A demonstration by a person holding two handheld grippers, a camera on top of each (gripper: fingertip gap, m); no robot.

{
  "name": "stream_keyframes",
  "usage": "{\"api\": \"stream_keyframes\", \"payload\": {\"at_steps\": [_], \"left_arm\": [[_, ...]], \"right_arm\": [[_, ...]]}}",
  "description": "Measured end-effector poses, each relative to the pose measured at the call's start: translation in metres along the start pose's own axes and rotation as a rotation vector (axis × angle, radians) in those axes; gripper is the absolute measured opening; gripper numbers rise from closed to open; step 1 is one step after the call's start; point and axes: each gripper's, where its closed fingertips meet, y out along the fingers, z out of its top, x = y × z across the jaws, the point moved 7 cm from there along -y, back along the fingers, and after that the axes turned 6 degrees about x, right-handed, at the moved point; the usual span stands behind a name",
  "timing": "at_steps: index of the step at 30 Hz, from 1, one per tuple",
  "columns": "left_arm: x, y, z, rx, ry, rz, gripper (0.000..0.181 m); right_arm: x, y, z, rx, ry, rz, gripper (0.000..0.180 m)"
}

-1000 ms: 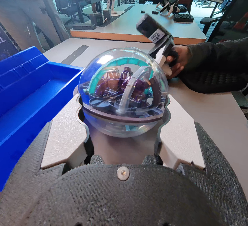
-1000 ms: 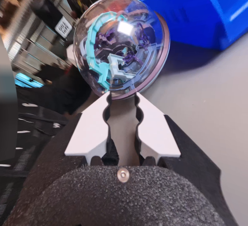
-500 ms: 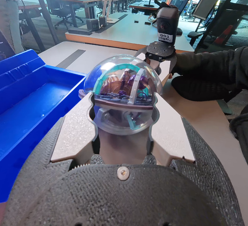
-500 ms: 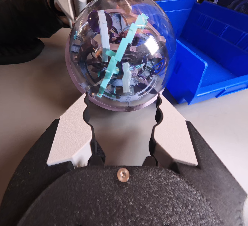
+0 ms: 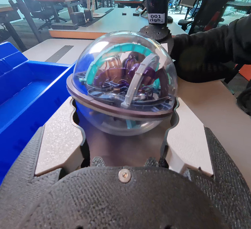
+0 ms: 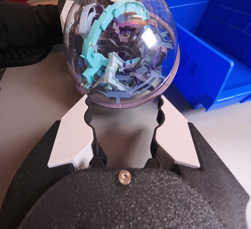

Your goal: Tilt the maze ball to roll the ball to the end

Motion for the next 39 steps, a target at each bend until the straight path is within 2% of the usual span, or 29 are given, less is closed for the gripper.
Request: {"api": "stream_keyframes", "payload": {"at_steps": [6, 12, 18, 28, 31, 39], "left_arm": [[0.005, -0.001, 0.003, -0.022, -0.028, 0.006, 0.137], [0.01, -0.001, 0.004, -0.053, -0.157, 0.003, 0.137], [0.009, -0.001, 0.002, -0.063, -0.383, -0.02, 0.137], [0.008, -0.002, 0.004, -0.071, -0.558, -0.045, 0.137], [0.007, -0.004, 0.004, -0.072, -0.591, -0.06, 0.137], [0.005, -0.007, 0.008, -0.13, -0.666, -0.053, 0.137]], "right_arm": [[-0.004, 0.0, -0.002, 0.006, 0.061, 0.039, 0.096], [-0.007, -0.006, -0.001, 0.019, 0.17, 0.094, 0.094], [-0.008, -0.011, 0.0, 0.03, 0.303, 0.131, 0.09], [-0.011, -0.012, -0.003, 0.018, 0.455, 0.206, 0.086], [-0.016, -0.011, -0.005, -0.009, 0.417, 0.219, 0.085], [-0.032, 0.0, -0.011, -0.128, 0.133, 0.135, 0.085]]}}
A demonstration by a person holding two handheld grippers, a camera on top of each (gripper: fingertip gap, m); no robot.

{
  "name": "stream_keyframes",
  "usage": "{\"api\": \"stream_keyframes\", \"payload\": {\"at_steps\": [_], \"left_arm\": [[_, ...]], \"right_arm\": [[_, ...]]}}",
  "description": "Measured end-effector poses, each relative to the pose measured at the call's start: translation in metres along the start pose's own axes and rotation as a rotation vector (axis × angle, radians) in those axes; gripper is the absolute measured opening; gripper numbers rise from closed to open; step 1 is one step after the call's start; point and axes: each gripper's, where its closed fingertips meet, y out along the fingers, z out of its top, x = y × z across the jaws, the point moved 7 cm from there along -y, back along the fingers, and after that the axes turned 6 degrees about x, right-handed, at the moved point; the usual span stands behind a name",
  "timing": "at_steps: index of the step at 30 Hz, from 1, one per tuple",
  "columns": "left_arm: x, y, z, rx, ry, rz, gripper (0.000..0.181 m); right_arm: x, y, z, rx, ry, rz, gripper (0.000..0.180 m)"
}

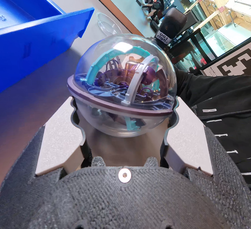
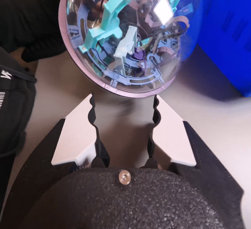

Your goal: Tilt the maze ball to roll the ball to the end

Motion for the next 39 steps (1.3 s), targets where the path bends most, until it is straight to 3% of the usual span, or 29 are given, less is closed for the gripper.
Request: {"api": "stream_keyframes", "payload": {"at_steps": [10, 14, 19, 24, 29, 33, 39], "left_arm": [[0.013, -0.012, 0.008, -0.209, -0.007, 0.01, 0.133], [0.011, -0.009, 0.013, -0.264, -0.018, -0.012, 0.132], [0.015, 0.004, 0.026, -0.313, 0.028, -0.013, 0.129], [0.029, 0.003, 0.047, -0.223, 0.099, -0.067, 0.119], [0.039, -0.018, 0.012, -0.246, 0.331, -0.009, 0.131], [0.022, 0.0, -0.029, -0.298, 0.405, 0.037, 0.139], [0.027, 0.008, -0.018, -0.248, 0.441, -0.004, 0.143]], "right_arm": [[-0.024, 0.01, -0.007, -0.15, -0.243, 0.036, 0.061], [-0.014, -0.015, 0.011, -0.036, -0.224, -0.009, 0.071], [-0.013, -0.023, 0.024, 0.077, -0.251, -0.039, 0.096], [-0.013, -0.019, 0.016, 0.069, -0.253, -0.039, 0.099], [-0.012, -0.018, 0.013, 0.085, -0.205, -0.015, 0.09], [-0.013, -0.01, 0.013, 0.089, -0.194, 0.007, 0.093], [-0.015, -0.003, 0.003, 0.014, -0.172, 0.013, 0.086]]}}
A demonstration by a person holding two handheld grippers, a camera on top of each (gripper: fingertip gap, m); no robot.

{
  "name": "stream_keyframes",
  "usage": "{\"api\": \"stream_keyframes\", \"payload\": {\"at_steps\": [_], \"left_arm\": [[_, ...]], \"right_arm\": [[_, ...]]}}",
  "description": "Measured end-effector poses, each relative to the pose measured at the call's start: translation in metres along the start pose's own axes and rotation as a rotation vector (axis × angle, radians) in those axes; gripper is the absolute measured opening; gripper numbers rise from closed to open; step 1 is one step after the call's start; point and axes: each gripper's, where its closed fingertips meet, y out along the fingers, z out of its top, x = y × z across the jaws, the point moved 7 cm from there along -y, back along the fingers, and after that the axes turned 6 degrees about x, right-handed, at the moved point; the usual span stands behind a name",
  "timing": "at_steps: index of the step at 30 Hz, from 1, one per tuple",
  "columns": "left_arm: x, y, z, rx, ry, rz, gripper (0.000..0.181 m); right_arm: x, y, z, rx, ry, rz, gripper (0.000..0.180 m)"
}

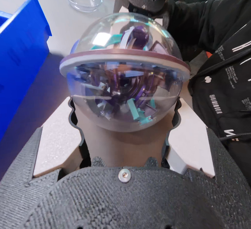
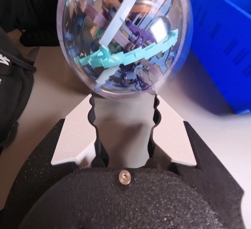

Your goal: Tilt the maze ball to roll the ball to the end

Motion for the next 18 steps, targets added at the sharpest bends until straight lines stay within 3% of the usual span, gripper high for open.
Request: {"api": "stream_keyframes", "payload": {"at_steps": [4, 7, 18], "left_arm": [[-0.003, -0.005, 0.004, 0.038, -0.028, -0.031, 0.138], [-0.006, -0.004, 0.002, 0.068, -0.062, -0.048, 0.134], [-0.007, -0.007, 0.017, 0.144, -0.077, -0.047, 0.142]], "right_arm": [[0.002, -0.008, 0.001, -0.078, -0.082, -0.015, 0.089], [0.008, -0.019, 0.015, 0.026, -0.082, -0.055, 0.098], [0.002, 0.007, 0.01, 0.025, -0.004, -0.012, 0.101]]}}
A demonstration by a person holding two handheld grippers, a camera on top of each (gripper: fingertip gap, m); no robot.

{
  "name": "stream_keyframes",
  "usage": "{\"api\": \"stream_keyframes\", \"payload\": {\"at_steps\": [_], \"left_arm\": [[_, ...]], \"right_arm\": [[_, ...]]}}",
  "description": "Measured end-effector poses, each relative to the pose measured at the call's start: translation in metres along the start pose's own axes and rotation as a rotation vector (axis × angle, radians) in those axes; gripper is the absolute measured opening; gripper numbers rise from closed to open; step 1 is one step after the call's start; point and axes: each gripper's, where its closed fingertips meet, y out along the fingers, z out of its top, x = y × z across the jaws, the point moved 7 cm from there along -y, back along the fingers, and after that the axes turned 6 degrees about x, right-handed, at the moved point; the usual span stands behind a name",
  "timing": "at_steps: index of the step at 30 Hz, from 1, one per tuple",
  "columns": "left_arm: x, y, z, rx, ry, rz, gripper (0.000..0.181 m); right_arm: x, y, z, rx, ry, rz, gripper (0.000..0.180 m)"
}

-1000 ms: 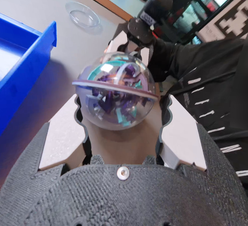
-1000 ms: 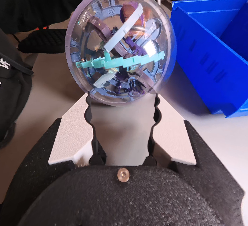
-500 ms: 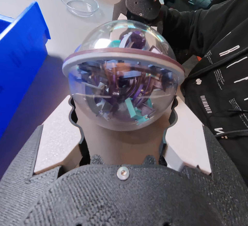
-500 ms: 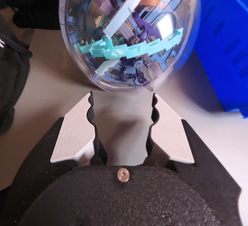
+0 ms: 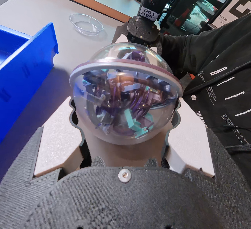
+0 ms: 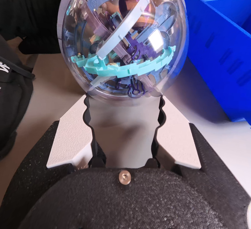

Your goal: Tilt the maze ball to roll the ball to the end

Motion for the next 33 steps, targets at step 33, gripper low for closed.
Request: {"api": "stream_keyframes", "payload": {"at_steps": [33], "left_arm": [[-0.02, 0.009, 0.022, -0.012, -0.129, -0.113, 0.141]], "right_arm": [[0.001, -0.004, 0.002, 0.049, -0.075, -0.121, 0.094]]}}
